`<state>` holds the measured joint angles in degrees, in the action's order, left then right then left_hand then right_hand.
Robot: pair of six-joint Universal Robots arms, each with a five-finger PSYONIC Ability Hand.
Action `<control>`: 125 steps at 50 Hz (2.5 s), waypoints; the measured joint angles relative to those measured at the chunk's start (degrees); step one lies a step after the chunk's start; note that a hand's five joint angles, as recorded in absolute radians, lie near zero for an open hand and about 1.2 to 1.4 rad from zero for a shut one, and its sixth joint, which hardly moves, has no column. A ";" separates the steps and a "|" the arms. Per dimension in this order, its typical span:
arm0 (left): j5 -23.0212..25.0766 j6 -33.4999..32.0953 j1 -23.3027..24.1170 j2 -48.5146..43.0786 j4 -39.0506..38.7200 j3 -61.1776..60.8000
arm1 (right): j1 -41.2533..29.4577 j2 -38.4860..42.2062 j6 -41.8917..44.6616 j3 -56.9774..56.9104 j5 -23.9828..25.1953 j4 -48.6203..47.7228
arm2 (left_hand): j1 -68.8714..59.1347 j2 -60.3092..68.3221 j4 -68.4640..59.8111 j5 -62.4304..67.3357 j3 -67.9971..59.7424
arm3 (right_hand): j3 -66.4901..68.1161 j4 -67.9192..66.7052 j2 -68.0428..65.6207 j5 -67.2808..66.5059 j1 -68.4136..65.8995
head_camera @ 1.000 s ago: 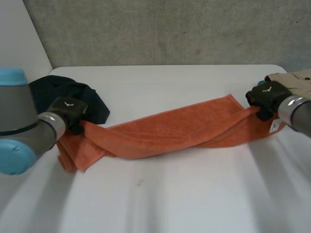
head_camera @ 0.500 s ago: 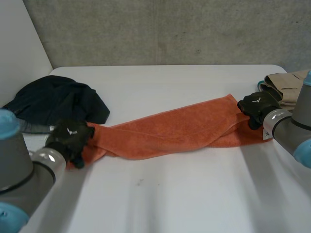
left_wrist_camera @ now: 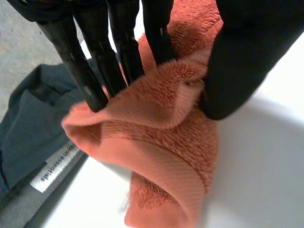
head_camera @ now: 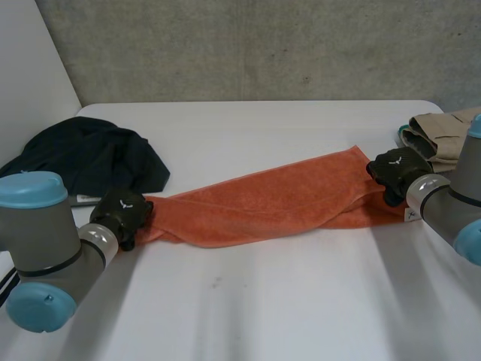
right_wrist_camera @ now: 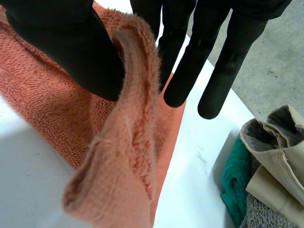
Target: Fold the laundry.
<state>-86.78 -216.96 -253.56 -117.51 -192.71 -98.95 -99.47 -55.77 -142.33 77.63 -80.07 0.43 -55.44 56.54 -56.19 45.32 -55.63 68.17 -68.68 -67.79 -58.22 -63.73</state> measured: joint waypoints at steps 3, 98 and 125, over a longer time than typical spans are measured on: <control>0.45 0.54 0.15 0.66 -0.16 0.23 | 0.19 0.00 0.03 0.00 0.00 0.00 | -3.37 3.78 -3.90 3.82 -3.86 | 0.00 0.00 0.00 0.00 0.00; 1.91 17.74 -4.20 -2.24 -1.42 9.56 | 3.54 10.93 2.50 -7.87 7.70 -5.99 | -10.90 12.20 -12.70 11.87 -12.88 | -2.40 2.13 2.28 1.85 1.17; 2.99 15.80 -5.18 7.02 10.86 3.32 | 10.80 4.13 -2.25 -4.57 7.23 5.81 | -10.90 12.20 -12.76 11.87 -12.88 | 0.11 -0.01 -0.27 1.57 -1.25</control>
<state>-83.79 -201.16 -258.75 -110.49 -181.85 -95.63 -88.68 -51.64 -144.58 73.06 -72.84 6.23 -66.34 68.74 -68.95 57.19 -68.52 68.28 -68.68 -68.06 -56.65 -64.97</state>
